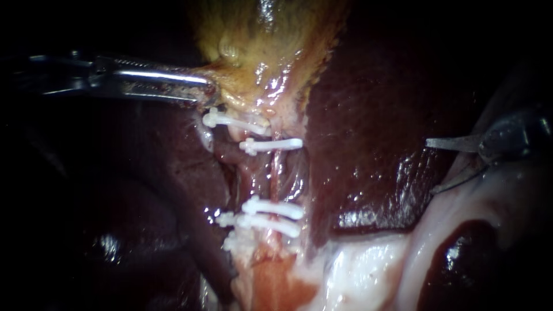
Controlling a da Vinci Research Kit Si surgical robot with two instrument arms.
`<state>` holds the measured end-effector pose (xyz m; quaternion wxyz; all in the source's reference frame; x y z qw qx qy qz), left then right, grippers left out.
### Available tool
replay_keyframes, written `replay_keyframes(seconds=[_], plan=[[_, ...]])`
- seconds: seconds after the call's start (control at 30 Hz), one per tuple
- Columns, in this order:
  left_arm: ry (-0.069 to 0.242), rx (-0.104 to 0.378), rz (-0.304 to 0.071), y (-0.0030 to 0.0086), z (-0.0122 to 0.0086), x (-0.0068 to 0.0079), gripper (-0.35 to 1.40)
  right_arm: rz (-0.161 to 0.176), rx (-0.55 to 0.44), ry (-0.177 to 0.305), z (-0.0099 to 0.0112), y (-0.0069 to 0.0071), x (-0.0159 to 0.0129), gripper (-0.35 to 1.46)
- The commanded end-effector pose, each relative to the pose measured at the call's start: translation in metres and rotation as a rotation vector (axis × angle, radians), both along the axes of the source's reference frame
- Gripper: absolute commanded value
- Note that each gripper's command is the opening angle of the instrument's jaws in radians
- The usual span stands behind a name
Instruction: Go to the cutting position right tube
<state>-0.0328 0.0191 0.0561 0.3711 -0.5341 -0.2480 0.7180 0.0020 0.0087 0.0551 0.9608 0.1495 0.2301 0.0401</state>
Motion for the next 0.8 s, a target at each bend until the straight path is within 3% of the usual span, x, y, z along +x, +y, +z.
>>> replay_keyframes(seconds=[0.03, 0.13, 0.27, 0.47, 0.57, 0.8], plan=[[-0.001, 0.0, 0.0, 0.0, -0.0001, 0.0001, -0.35, -0.001, 0.0, 0.0, 0.0, 0.0, 0.0, 1.43], [-0.005, 0.005, 0.005, 0.0004, -0.0007, 0.0009, -0.35, -0.001, 0.0, 0.0, 0.0, 0.0, 0.0, 1.43], [0.0, 0.013, 0.003, 0.0015, -0.0024, 0.003, -0.35, -0.001, 0.0, 0.0, 0.0, 0.0, 0.0, 1.43], [-0.004, 0.011, -0.041, 0.0031, -0.0054, 0.0067, -0.35, -0.001, 0.0, 0.0, 0.0, 0.0, 0.0, 1.43], [-0.005, 0.003, -0.053, 0.0036, -0.0064, 0.0078, -0.35, 0.0, 0.0, 0.0, 0.0, 0.0, 0.0, 1.43], [-0.001, 0.002, -0.058, 0.0035, -0.0064, 0.0077, -0.35, 0.004, 0.002, 0.001, -0.0003, 0.0002, 0.0005, 1.43]])
